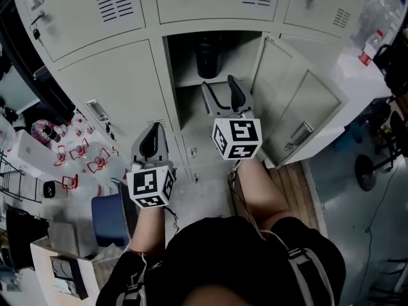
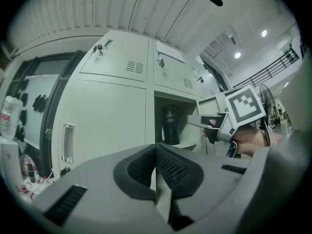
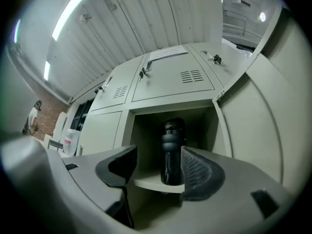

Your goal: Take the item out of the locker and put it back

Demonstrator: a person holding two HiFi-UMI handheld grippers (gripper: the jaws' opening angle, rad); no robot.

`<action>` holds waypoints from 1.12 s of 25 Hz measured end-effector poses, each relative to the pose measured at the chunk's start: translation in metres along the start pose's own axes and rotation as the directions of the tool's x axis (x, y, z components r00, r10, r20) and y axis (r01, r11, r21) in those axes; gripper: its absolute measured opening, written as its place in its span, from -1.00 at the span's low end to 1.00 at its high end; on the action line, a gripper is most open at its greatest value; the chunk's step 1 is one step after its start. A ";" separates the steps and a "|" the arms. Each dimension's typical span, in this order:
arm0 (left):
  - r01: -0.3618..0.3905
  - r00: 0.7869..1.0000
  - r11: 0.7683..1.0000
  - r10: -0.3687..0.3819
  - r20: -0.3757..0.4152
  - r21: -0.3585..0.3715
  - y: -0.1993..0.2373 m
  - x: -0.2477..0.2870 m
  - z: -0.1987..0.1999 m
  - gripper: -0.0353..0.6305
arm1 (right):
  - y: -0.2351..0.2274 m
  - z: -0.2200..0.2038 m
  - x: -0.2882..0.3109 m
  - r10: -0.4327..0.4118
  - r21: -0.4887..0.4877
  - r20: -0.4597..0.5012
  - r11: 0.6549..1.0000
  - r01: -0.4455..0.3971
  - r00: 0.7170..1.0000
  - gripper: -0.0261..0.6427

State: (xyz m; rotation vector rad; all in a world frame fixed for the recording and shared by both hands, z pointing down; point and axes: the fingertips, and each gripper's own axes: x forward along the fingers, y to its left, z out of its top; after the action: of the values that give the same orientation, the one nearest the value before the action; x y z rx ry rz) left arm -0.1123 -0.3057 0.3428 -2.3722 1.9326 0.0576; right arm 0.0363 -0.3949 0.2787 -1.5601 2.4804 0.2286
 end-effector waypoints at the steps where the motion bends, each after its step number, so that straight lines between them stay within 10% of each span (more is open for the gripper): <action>1: -0.006 1.000 1.000 0.006 0.000 0.001 0.001 0.000 0.000 -0.86 | -0.002 0.001 0.008 -0.003 -0.002 0.002 1.000 0.003 1.000 -0.06; 28: -0.113 0.993 0.994 0.113 -0.027 0.008 0.024 -0.009 -0.006 -0.85 | -0.043 -0.073 0.145 -0.033 -0.095 -0.330 0.995 0.002 0.943 0.29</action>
State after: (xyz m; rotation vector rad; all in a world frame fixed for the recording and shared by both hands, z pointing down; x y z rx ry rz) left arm -0.1377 -0.3024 0.3488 -2.2689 2.0751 0.0267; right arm 0.0073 -0.5576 0.3123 -1.7885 2.7400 0.0847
